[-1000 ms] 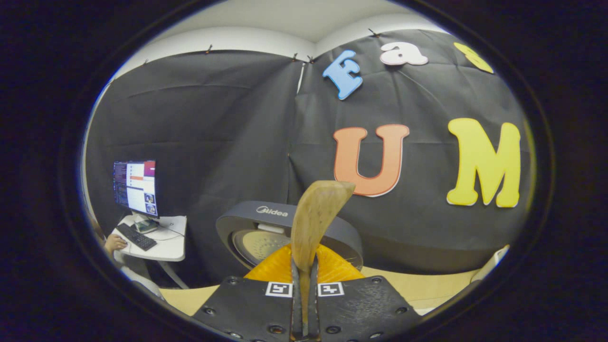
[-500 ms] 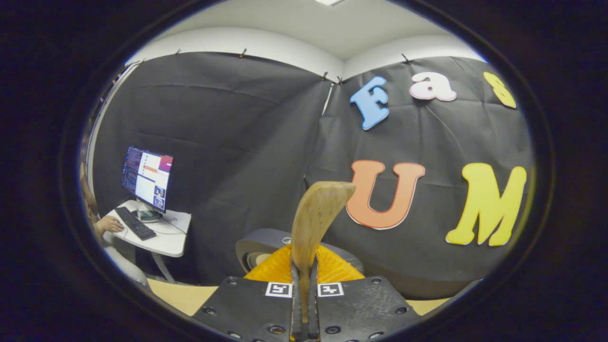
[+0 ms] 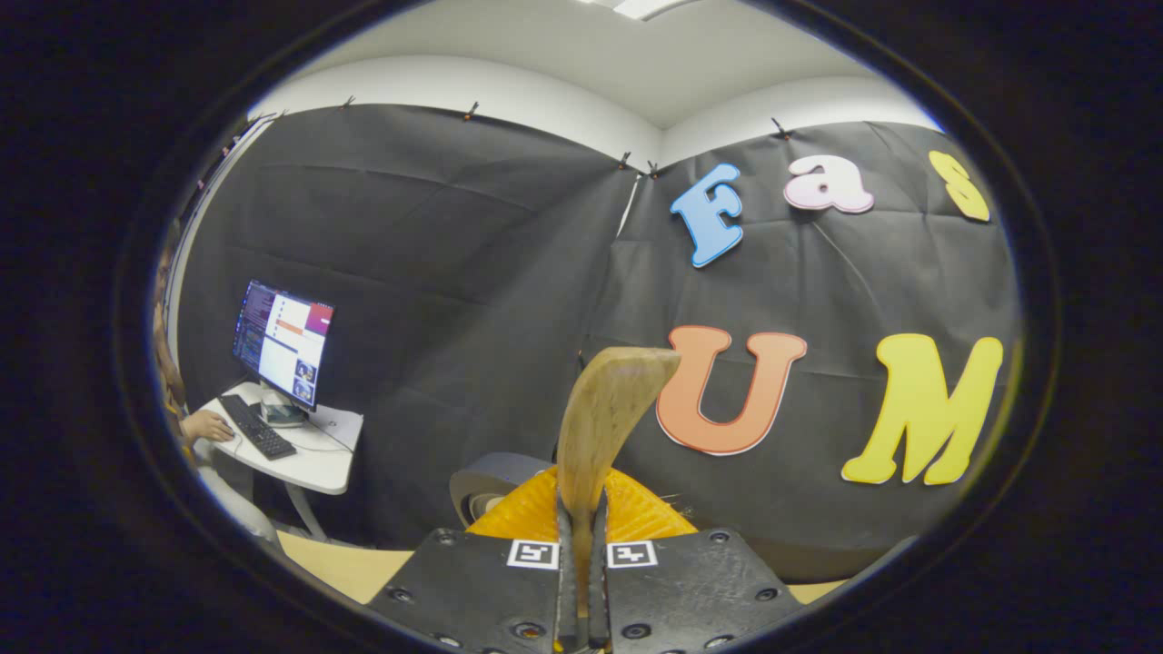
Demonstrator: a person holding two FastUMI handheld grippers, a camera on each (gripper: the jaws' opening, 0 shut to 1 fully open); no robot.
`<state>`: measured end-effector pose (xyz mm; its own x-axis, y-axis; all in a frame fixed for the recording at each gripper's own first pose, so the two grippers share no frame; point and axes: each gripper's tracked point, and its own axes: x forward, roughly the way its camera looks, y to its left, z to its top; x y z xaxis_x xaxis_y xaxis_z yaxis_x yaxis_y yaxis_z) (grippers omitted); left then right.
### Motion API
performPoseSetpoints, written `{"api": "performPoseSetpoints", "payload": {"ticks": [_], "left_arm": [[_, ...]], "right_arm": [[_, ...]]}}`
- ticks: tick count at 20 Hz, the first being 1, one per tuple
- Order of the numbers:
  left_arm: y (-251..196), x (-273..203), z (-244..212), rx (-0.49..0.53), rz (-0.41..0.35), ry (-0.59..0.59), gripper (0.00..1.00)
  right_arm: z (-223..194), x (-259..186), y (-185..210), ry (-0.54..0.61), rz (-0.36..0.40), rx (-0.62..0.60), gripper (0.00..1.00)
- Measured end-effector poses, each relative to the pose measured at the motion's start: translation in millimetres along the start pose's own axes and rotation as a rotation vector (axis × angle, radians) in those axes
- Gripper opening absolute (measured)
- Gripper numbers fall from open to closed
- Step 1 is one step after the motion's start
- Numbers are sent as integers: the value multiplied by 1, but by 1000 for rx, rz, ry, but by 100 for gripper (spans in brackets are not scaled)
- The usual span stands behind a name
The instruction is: Close the left gripper, press the button to open the rice cooker; take a wooden spoon from the chopstick holder with the right hand, scoop a spoonful of rice and pour it into the rice cooker, then put the wooden spoon back into the chopstick holder.
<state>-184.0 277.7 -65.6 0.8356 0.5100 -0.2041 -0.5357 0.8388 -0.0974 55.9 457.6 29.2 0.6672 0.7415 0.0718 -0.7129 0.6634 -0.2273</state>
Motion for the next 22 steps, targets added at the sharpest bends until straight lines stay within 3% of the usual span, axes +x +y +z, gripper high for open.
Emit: {"api": "performPoseSetpoints", "payload": {"ticks": [5,9,11,15,22], "left_arm": [[-26,1,14,27,-61,-18,99],[-65,3,29,63,-136,-40,99],[-95,4,34,72,-200,-40,99],[-162,4,42,99,-336,-53,99],[-275,-8,40,113,-530,-70,99]], "right_arm": [[12,-18,-17,-6,1,83,5],[17,-43,-64,5,-60,282,5],[18,-60,-104,-3,-126,355,4],[10,-110,-189,-22,-282,370,4],[-39,-248,-325,38,-577,384,5]]}}
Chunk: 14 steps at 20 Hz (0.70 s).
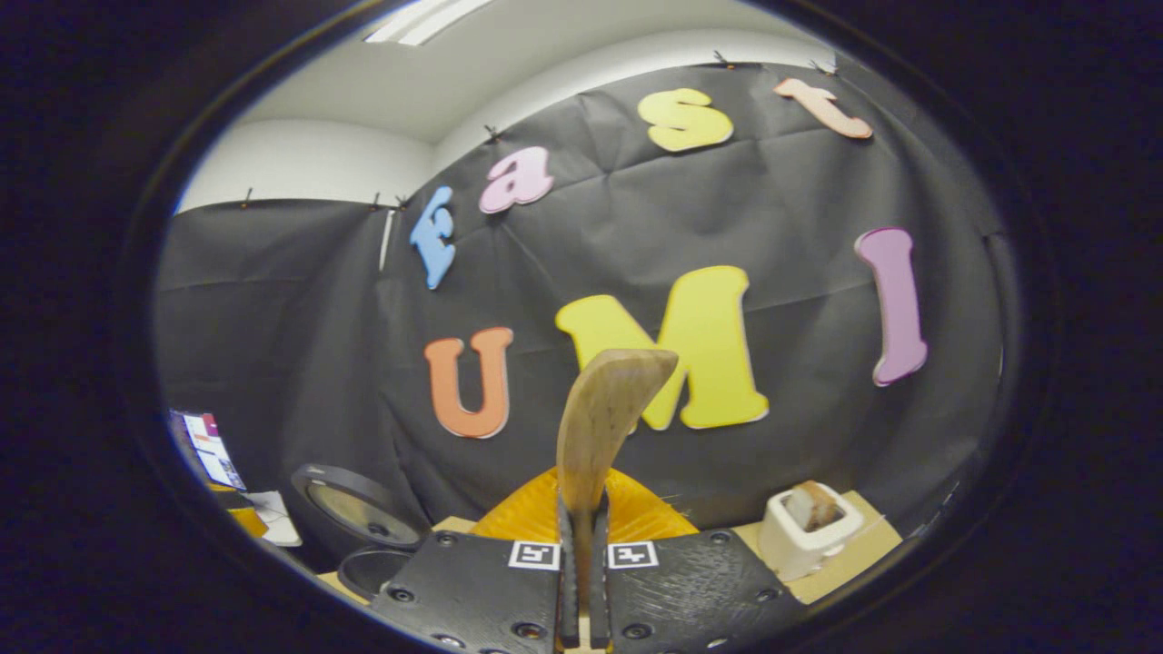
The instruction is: Close the left gripper, press the button to open the rice cooker; take a wooden spoon from the chopstick holder with the right hand, scoop a spoonful of rice and pour it into the rice cooker, then put the wooden spoon back into the chopstick holder.
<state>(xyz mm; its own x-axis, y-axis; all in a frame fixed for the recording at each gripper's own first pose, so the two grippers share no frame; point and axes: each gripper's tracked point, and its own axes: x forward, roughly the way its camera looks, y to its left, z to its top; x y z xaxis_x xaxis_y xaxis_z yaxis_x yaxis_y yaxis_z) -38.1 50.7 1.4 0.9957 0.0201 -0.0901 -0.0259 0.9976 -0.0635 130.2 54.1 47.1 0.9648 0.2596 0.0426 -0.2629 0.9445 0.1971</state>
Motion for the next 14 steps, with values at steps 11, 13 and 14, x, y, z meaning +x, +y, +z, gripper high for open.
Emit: {"api": "performPoseSetpoints", "payload": {"ticks": [11,13,14], "left_arm": [[-80,29,-6,41,-99,31,99],[-81,29,-7,36,-87,48,99],[-81,31,-7,29,-79,60,99]], "right_arm": [[-59,-40,-173,114,-248,93,4],[-88,-35,-184,156,-258,105,4],[-103,-36,-190,181,-263,112,4]]}}
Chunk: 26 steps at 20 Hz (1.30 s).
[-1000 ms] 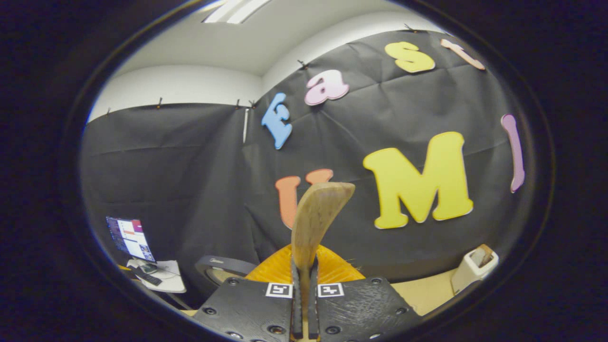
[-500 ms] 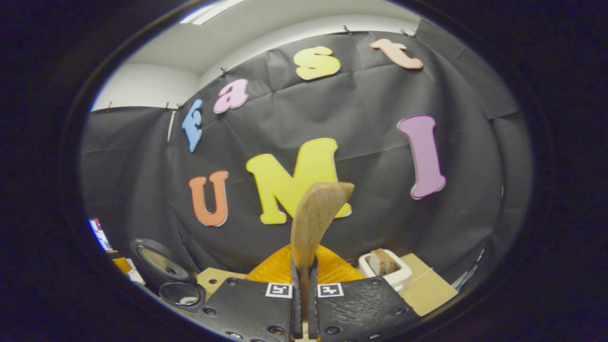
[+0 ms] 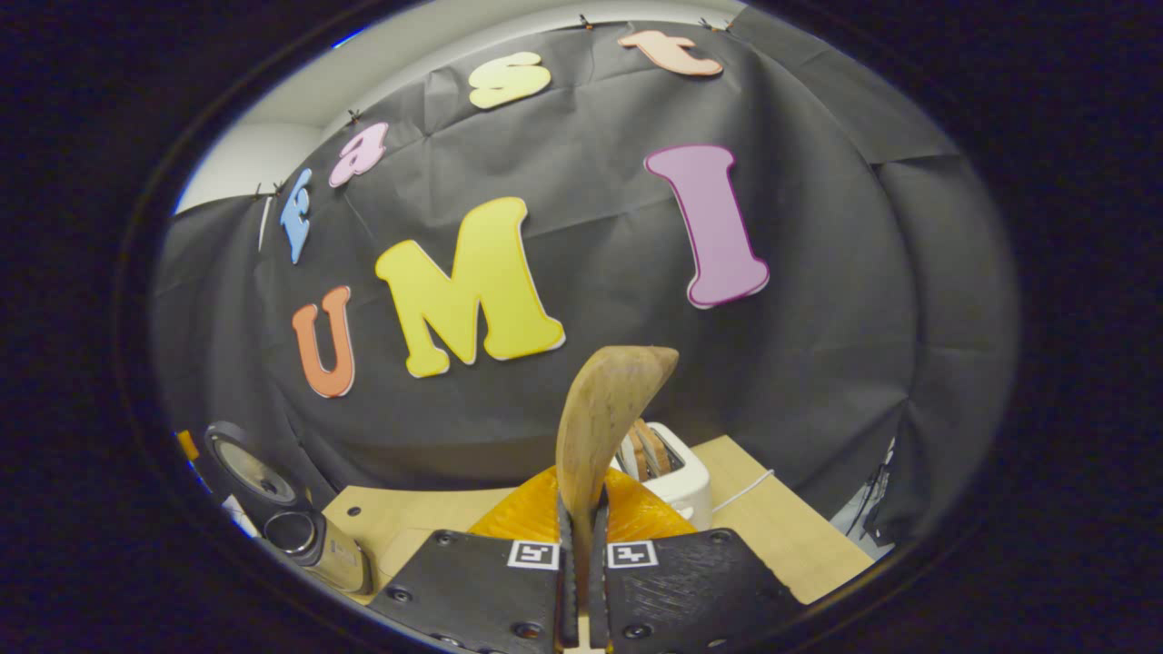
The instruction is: Close the left gripper, press the button to open the rice cooker; take a wooden spoon from the chopstick holder with the right hand, scoop a spoonful of rice and pour it into the rice cooker, then put the wooden spoon back into the chopstick holder.
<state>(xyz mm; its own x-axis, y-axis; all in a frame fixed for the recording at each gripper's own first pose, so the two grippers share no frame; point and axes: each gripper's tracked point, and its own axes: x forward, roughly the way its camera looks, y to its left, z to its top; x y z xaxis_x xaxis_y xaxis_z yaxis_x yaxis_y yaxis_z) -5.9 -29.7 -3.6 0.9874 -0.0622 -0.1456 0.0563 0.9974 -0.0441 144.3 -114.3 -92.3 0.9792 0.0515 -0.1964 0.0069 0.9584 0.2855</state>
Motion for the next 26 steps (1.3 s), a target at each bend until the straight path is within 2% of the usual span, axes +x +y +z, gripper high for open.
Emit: {"api": "performPoseSetpoints", "payload": {"ticks": [5,16,23,25,26], "left_arm": [[9,3,-7,0,40,43,99],[21,7,-15,39,75,89,99],[21,7,-19,52,66,101,99],[20,6,-17,50,59,99,99],[19,7,-18,52,55,96,99]], "right_arm": [[-56,28,-21,87,-37,47,5],[-139,52,-43,197,-82,29,5],[-159,51,-50,230,-128,46,7],[-159,48,-48,234,-121,56,9],[-156,50,-47,223,-121,53,13]]}}
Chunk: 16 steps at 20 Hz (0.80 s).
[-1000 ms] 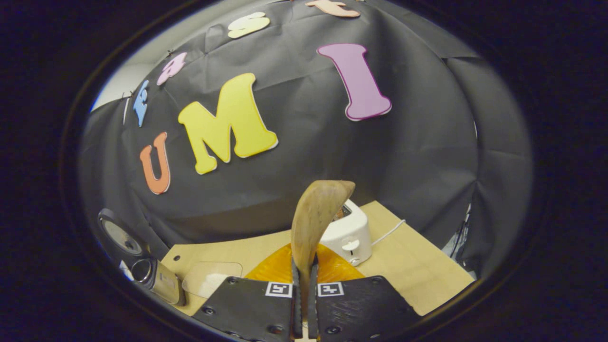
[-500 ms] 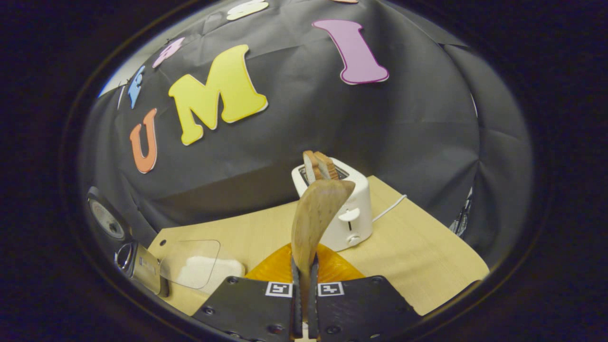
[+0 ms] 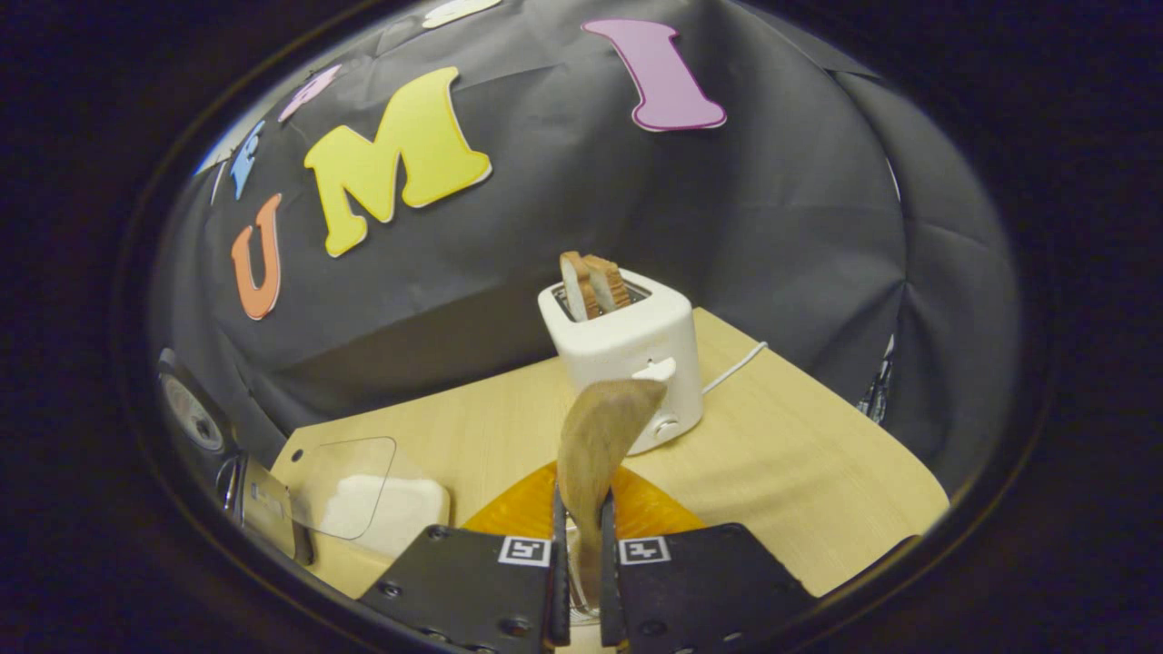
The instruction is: Close the left gripper, press the button to open the rice cooker; take a wooden spoon from the chopstick holder with the right hand, scoop a spoonful of rice and pour it into the rice cooker, then put the wooden spoon back into the chopstick holder.
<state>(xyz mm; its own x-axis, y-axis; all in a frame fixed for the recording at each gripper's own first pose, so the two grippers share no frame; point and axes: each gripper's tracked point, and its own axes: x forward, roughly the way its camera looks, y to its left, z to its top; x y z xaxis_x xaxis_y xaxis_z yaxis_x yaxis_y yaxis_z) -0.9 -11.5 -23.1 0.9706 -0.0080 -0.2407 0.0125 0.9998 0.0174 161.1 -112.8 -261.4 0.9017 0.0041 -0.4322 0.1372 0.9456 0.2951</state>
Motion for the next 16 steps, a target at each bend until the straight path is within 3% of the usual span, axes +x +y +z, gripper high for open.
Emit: {"api": "performPoseSetpoints", "payload": {"ticks": [2,6,8,10,11,16], "left_arm": [[-1,1,-1,1,-8,5,99],[1,2,6,-16,-8,-22,99],[6,3,10,-29,-4,-34,99],[16,4,14,-37,18,-53,99],[23,5,17,-42,33,-61,99],[72,10,32,-53,132,-78,99]], "right_arm": [[10,-7,-3,-19,-12,-33,18],[30,-25,-7,-58,-37,-56,71],[43,-38,-9,-88,-47,-60,74],[58,-52,-9,-115,-52,-78,89],[66,-60,-7,-131,-52,-90,92],[84,-98,11,-165,-34,-145,92]]}}
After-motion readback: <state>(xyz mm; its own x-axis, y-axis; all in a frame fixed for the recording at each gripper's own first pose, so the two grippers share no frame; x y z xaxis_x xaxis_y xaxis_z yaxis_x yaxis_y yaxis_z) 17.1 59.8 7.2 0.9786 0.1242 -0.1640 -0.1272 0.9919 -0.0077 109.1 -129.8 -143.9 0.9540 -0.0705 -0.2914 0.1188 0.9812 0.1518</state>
